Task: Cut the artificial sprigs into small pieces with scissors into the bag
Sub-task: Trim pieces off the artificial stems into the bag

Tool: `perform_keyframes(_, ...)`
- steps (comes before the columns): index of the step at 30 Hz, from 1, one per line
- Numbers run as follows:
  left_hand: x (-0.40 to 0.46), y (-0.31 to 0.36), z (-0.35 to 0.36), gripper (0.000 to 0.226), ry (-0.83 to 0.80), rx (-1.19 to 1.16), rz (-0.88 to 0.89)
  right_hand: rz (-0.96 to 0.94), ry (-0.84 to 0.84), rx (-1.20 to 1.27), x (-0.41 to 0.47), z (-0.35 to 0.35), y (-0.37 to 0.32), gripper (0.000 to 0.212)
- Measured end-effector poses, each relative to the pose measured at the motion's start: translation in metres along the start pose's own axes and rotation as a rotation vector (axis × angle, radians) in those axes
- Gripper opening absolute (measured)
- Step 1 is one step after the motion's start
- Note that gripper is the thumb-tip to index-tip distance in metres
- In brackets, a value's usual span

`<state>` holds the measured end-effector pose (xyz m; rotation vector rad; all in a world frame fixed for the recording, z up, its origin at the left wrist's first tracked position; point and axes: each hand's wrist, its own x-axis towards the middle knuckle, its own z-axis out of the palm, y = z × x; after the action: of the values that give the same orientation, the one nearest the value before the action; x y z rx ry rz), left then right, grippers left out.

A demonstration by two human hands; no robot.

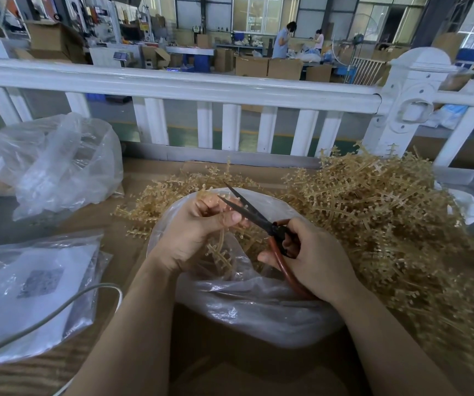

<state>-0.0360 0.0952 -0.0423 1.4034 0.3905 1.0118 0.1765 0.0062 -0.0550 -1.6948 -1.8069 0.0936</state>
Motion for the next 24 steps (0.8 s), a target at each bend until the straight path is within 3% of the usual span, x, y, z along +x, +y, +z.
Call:
perform_keyframes(15,-0.0018,0.0014,0.002,0.014,-0.006,0.061,-0.031,0.003,-0.006,-0.029,-0.0003,0.0004,-0.0021,0.087)
perform_keyframes(20,-0.0025,0.0023,0.002,0.013,0.001,0.065,-0.043,-0.007,0.005,-0.011,-0.0008,0.0001,-0.002,0.079)
perform_keyframes(24,-0.0033,0.003,0.003,0.007,0.019,0.066,-0.046,-0.003,0.029,0.021,-0.0012,0.0001,-0.0017,0.061)
